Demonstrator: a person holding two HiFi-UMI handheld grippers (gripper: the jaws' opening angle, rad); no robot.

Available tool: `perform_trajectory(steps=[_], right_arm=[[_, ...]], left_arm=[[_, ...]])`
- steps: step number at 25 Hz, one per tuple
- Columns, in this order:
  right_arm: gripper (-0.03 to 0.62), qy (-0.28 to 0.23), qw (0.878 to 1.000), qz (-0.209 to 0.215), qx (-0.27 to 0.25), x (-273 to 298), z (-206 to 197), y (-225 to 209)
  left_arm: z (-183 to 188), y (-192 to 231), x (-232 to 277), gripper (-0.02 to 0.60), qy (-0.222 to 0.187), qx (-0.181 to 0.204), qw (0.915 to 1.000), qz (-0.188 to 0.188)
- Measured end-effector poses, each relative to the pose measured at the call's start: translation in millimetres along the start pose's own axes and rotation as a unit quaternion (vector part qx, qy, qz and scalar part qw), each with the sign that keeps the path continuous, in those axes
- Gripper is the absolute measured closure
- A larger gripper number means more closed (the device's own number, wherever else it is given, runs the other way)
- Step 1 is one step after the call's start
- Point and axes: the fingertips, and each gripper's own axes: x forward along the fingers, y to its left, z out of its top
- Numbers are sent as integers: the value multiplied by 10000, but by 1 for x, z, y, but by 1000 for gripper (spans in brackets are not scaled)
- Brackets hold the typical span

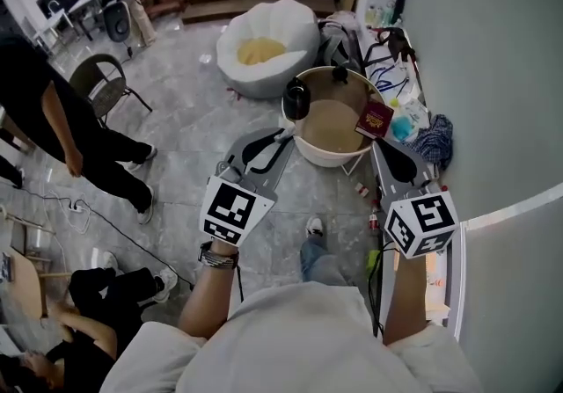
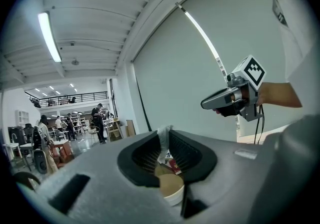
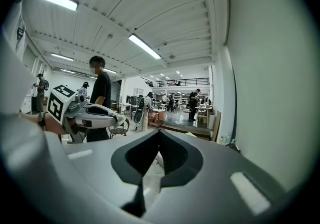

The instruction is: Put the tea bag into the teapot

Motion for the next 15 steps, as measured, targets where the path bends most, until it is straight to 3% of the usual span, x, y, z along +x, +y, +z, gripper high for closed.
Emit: perform_trajectory(steps=[15], right_arm=[[588, 95, 9993, 358, -54, 148, 22, -118]], left_arm=[[1, 105, 146, 523, 83, -114, 9992, 370]])
